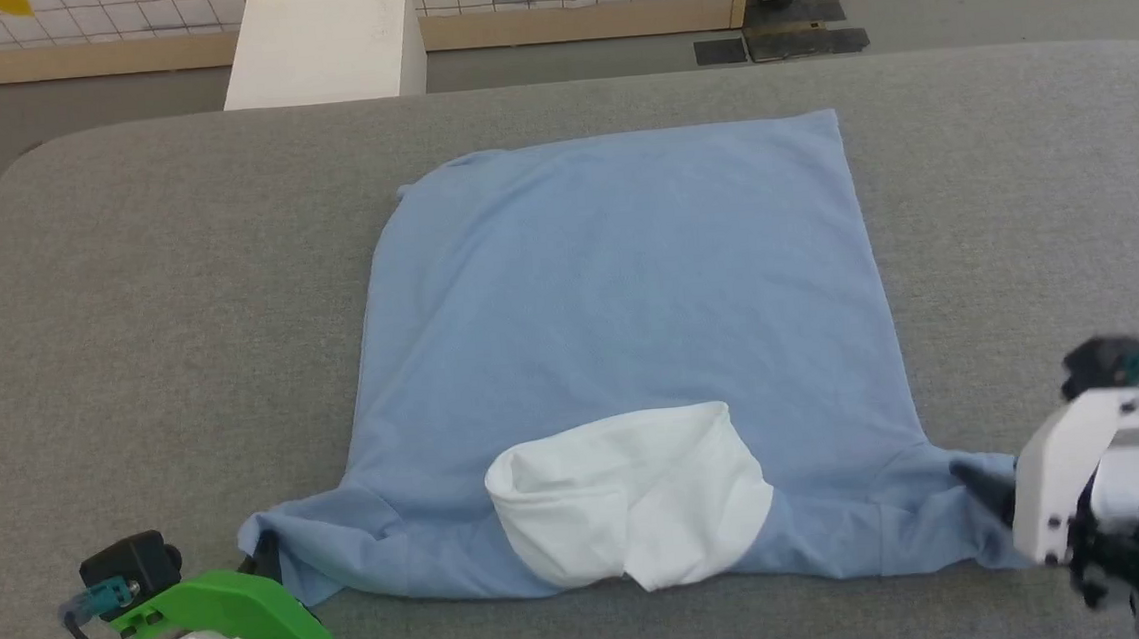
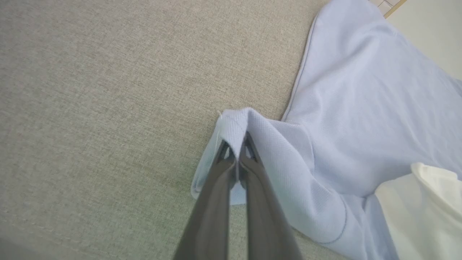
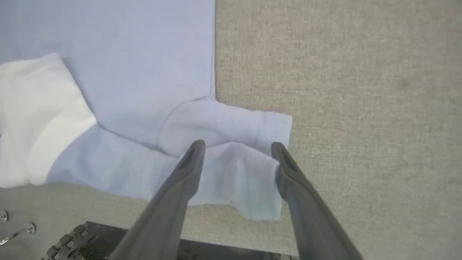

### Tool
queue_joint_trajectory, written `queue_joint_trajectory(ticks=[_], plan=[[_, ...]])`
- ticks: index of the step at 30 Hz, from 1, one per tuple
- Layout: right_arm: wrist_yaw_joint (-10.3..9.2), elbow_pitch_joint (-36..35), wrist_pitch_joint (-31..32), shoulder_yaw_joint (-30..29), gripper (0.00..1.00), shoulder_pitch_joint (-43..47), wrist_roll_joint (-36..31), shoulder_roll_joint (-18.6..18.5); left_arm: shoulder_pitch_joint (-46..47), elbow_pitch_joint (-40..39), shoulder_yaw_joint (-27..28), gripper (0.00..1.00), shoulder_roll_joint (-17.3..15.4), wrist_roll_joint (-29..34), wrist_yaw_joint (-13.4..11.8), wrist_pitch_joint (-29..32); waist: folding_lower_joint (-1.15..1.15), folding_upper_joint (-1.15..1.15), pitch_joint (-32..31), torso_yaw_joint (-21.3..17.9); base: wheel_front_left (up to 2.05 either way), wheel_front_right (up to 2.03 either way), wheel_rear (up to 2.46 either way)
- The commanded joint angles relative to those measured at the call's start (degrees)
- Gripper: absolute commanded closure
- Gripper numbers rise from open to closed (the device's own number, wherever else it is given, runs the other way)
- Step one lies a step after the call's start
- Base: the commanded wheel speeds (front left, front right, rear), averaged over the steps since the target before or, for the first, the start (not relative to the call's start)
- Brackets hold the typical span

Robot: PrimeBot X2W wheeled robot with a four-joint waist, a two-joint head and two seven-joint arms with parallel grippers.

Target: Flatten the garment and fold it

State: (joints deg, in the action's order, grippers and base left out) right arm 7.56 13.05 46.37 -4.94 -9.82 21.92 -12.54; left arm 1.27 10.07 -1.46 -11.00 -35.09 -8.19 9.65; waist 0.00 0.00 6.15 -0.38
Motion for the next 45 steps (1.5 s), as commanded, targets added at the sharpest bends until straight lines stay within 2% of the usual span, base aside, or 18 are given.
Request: queue_joint_trajectory(ticks=[1, 9, 20, 25, 31, 39, 45], plan=[[-0.08, -1.2, -1.3, -0.9, 0.0, -2.2, 1.0, 0.6, 0.8, -0.1, 0.0, 1.0, 0.0, -0.7, 0.2, -0.5, 0.0, 0.0, 0.0, -0.1, 0.0, 0.0, 0.0], [-0.08, -2.6, -10.3, -4.4, 0.0, -10.0, 1.3, 1.8, 0.7, -2.9, -0.4, 1.0, 0.2, -0.5, 0.2, -1.5, 0.0, 0.0, 2.1, 0.2, 0.0, 0.0, 0.0], [-0.08, 8.2, -16.6, -5.9, 0.0, -32.3, -6.3, 0.9, 2.7, -14.0, -3.5, 1.0, 1.0, 1.6, 0.2, -2.4, 0.0, 0.0, 15.7, 4.9, 0.0, 0.0, 0.0], [-0.08, 12.7, -15.4, -7.7, 0.0, -41.4, -11.8, -0.2, 1.8, -19.3, -4.5, 1.0, 1.4, 2.1, 0.0, -2.6, 0.0, 0.0, 22.1, 7.8, 0.0, 0.0, 0.0], [-0.08, 15.8, -10.7, -9.9, 0.0, -50.4, -17.7, -2.5, 0.7, -24.4, -5.9, 1.0, 2.2, 2.1, 0.0, -2.9, 0.0, 0.0, 29.2, 11.0, 0.0, 0.0, 0.0], [-0.08, 17.1, -4.4, -6.4, 0.0, -56.4, -20.7, -4.7, -0.2, -28.2, -7.4, 1.0, 3.1, 2.6, -0.1, -3.9, 0.0, 0.0, 35.8, 12.6, 0.0, 0.0, 0.0], [-0.08, 17.8, -1.0, -2.8, 0.0, -57.7, -21.1, -6.0, -0.8, -29.8, -8.6, 1.0, 3.5, 3.0, -0.3, -4.0, 0.0, 0.0, 37.6, 13.0, 0.0, 0.0, 0.0]])
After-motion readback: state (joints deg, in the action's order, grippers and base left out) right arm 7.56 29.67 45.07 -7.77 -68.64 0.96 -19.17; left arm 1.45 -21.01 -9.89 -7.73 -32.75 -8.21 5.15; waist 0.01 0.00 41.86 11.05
